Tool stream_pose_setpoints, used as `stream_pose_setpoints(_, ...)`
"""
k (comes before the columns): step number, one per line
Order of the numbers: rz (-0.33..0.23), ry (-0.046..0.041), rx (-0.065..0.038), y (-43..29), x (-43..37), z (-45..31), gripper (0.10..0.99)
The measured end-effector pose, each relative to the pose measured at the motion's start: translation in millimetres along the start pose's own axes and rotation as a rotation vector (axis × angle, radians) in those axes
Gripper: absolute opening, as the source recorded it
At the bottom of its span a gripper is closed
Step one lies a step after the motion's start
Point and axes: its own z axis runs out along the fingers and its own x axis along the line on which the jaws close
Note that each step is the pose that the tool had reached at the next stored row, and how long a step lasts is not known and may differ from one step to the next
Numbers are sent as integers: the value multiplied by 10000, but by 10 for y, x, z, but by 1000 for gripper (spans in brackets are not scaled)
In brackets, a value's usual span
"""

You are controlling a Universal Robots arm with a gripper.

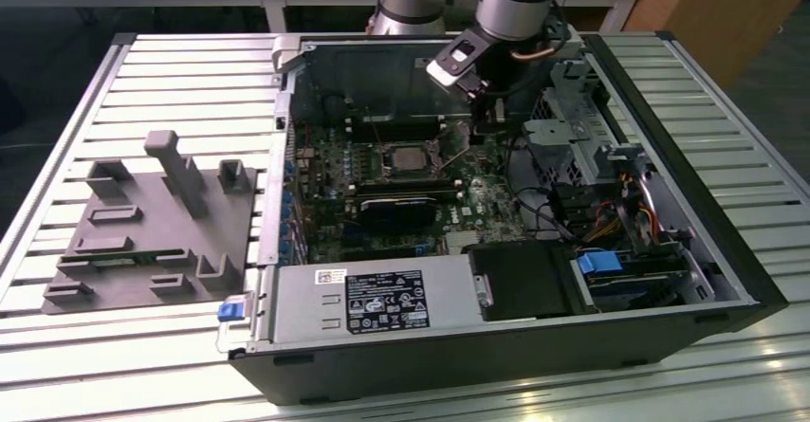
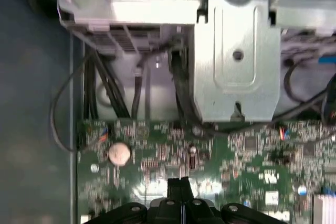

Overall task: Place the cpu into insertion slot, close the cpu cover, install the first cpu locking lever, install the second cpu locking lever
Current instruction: 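Close the cpu cover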

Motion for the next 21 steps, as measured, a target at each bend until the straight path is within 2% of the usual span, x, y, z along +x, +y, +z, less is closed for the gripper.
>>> stream_pose_setpoints(4, -20, -12, 630, 6, 0, 5, 102)
stream_pose_setpoints(5, -23, -15, 748, 7, 0, 6, 102)
stream_pose_setpoints(6, -25, -16, 822, 7, 0, 6, 102)
stream_pose_setpoints(7, -26, -16, 850, 7, 0, 6, 102)
stream_pose_setpoints(14, -26, -14, 856, 3, 0, 7, 102)
stream_pose_setpoints(21, -27, -8, 832, -81, -1, 10, 102)
